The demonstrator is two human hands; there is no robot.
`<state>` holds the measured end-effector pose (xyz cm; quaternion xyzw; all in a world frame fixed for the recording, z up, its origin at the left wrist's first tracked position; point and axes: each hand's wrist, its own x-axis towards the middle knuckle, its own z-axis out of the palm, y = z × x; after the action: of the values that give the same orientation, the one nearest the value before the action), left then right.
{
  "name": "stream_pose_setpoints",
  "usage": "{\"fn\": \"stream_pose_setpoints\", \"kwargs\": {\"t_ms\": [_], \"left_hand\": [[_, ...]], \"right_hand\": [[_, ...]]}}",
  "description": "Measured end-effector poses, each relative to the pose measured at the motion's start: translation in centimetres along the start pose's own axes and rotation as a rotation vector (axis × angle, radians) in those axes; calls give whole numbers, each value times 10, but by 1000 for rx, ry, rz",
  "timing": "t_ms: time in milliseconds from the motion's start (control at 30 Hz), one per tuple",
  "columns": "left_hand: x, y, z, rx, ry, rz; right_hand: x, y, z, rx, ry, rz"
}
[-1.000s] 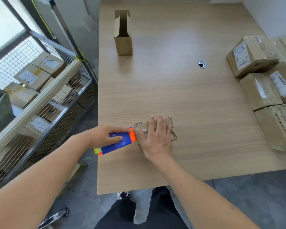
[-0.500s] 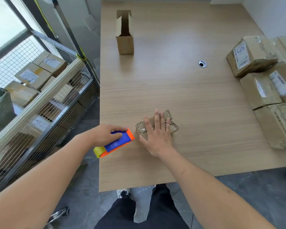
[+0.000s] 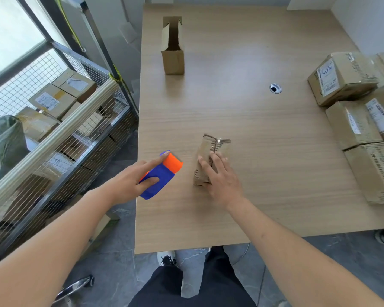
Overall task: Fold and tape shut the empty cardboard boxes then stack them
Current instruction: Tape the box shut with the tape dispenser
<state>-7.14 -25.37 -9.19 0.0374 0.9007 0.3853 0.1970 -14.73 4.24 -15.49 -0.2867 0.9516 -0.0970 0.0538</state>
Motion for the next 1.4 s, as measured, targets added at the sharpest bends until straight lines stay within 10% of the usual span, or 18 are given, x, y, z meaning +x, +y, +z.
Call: {"fn": "stream_pose_setpoints", "kwargs": {"t_ms": [500, 1400], "left_hand": [[-13, 43, -4, 2, -11, 134], [-10, 84, 13, 165, -181, 85]], "right_hand": [[11, -30, -80, 1222, -250, 105], [-46, 16, -60, 1138, 247, 765]]}}
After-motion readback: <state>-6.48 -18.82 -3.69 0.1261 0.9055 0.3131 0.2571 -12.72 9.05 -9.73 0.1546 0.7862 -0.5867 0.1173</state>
